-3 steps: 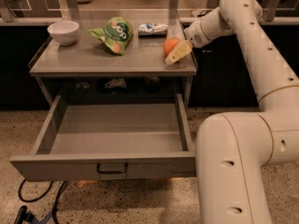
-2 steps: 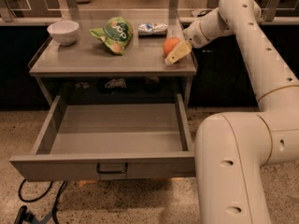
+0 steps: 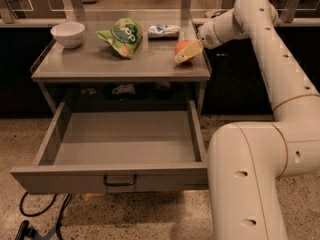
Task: Place orange into top drawer
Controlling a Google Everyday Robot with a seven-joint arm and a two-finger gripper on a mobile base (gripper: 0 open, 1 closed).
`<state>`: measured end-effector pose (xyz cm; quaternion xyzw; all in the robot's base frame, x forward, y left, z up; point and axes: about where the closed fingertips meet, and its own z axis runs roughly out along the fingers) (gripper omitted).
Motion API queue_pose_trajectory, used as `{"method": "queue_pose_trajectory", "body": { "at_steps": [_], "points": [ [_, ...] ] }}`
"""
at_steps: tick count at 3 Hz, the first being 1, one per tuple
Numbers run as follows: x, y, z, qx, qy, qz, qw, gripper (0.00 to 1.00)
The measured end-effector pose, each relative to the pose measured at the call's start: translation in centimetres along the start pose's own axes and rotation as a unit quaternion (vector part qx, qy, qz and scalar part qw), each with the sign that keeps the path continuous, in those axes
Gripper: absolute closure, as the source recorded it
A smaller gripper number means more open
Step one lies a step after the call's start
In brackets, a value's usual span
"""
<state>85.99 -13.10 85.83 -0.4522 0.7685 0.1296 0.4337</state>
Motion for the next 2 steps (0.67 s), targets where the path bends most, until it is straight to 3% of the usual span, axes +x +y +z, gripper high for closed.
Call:
{"method": "queue_pose_trajectory", "body": {
  "at_steps": [1, 2],
  "points": [
    [0.0, 0.0, 0.01, 0.0, 0.0, 0.0, 1.0, 0.0],
    [0.0, 0.01, 0.01, 0.0, 0.0, 0.0, 1.0, 0.19]
  ]
}}
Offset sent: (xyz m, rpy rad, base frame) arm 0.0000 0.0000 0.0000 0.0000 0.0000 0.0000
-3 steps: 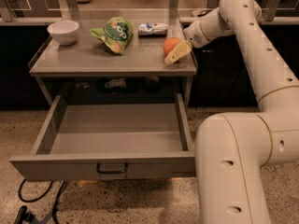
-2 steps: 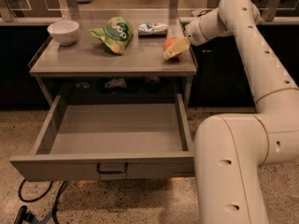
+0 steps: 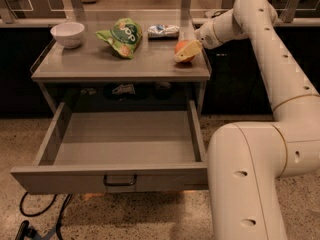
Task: Place orange into top drawer
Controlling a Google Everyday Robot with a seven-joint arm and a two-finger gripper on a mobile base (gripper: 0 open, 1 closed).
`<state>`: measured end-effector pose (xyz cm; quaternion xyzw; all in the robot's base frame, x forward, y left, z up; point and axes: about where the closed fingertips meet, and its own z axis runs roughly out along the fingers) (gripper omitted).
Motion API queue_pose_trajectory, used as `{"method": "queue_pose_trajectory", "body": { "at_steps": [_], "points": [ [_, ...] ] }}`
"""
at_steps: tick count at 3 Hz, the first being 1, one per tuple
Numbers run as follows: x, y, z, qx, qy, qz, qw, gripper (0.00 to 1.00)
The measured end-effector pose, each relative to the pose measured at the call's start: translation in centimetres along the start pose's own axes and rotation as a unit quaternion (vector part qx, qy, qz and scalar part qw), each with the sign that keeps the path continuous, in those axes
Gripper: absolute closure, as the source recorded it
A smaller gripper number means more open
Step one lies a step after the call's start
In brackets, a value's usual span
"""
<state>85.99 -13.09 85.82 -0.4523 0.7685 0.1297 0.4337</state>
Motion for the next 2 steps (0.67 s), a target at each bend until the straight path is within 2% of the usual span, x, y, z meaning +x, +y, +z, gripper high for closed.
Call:
{"method": "queue_pose_trajectory", "body": {
  "at_steps": [2],
  "points": [
    [0.0, 0.0, 0.0, 0.0, 0.0, 0.0, 1.0, 0.65]
  ]
}}
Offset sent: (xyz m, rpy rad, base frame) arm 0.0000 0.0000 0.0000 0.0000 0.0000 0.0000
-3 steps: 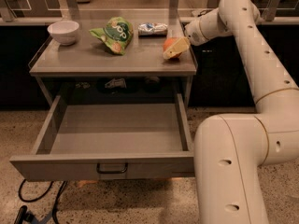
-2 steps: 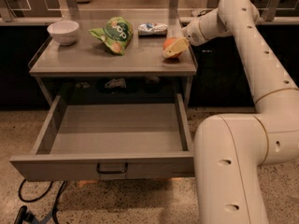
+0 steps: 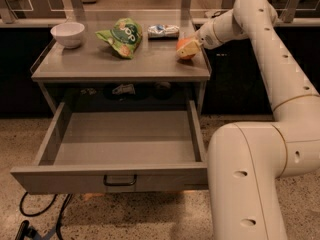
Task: Place orange into top drawer
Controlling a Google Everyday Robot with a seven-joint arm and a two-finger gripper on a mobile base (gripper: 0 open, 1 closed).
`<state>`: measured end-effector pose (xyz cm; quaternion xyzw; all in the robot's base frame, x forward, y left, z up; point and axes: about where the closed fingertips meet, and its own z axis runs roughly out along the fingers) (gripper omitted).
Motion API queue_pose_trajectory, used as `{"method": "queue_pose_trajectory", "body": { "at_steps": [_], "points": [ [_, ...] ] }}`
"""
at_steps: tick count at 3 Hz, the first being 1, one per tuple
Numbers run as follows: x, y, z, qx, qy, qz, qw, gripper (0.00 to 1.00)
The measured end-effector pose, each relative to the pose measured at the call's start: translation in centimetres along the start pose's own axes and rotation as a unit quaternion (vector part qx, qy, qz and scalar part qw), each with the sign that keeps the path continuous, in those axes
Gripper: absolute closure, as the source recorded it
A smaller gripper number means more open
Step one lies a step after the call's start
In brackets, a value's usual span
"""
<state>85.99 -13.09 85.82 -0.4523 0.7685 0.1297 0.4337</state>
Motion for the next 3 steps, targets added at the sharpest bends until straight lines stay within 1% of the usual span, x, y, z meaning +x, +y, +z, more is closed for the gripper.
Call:
{"method": "queue_pose_trajectory", "body": {
  "at_steps": [1, 2, 3],
  "points": [
    [0.0, 0.2, -0.3, -0.001, 0.003, -0.004, 1.0, 0.88],
    [-1.0, 0.0, -5.9, 0.026, -0.013, -0.024, 0.9993, 1.0],
    [-3.0, -0.8, -16.6, 0.104, -0.066, -0.036, 0.9918, 1.0]
  ]
}}
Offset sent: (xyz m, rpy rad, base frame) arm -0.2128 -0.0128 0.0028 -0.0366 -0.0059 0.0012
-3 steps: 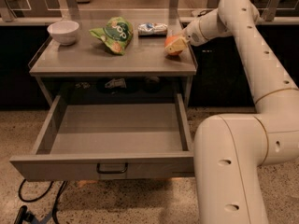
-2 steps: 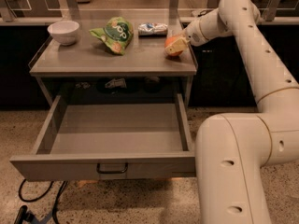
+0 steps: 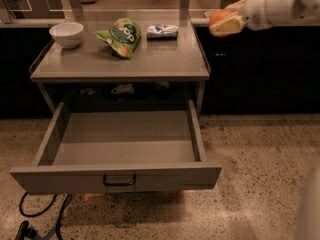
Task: Place orange into top drawer
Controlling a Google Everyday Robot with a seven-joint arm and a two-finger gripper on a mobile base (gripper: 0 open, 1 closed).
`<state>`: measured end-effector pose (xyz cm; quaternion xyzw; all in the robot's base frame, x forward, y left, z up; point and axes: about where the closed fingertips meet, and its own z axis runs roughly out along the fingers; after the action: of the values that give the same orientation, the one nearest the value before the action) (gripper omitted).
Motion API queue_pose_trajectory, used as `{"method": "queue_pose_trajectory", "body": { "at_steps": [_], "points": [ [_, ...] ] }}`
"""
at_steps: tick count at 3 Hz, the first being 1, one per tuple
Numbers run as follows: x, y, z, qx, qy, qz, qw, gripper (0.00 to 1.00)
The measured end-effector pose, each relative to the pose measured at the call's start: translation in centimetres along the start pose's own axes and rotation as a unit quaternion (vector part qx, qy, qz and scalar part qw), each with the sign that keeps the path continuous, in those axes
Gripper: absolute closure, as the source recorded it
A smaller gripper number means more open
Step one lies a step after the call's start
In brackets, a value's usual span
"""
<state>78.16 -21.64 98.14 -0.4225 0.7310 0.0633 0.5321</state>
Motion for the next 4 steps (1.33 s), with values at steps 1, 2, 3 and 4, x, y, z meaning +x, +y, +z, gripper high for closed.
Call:
{"method": "queue_pose_trajectory", "body": {
  "at_steps": [1, 2, 3, 4],
  "points": [
    [-1.8, 0.0, -4.6, 0.027, -0.019, 0.002, 0.9995, 1.0],
    [-1.7, 0.0, -4.6, 0.025, -0.018, 0.002, 0.9995, 1.0],
    [-0.5, 1.8, -4.4, 0.002, -0.012, -0.005, 0.9999, 1.0],
    [0.6, 6.7, -7.4, -0.048, -0.011, -0.008, 0.9988, 1.0]
  ]
}}
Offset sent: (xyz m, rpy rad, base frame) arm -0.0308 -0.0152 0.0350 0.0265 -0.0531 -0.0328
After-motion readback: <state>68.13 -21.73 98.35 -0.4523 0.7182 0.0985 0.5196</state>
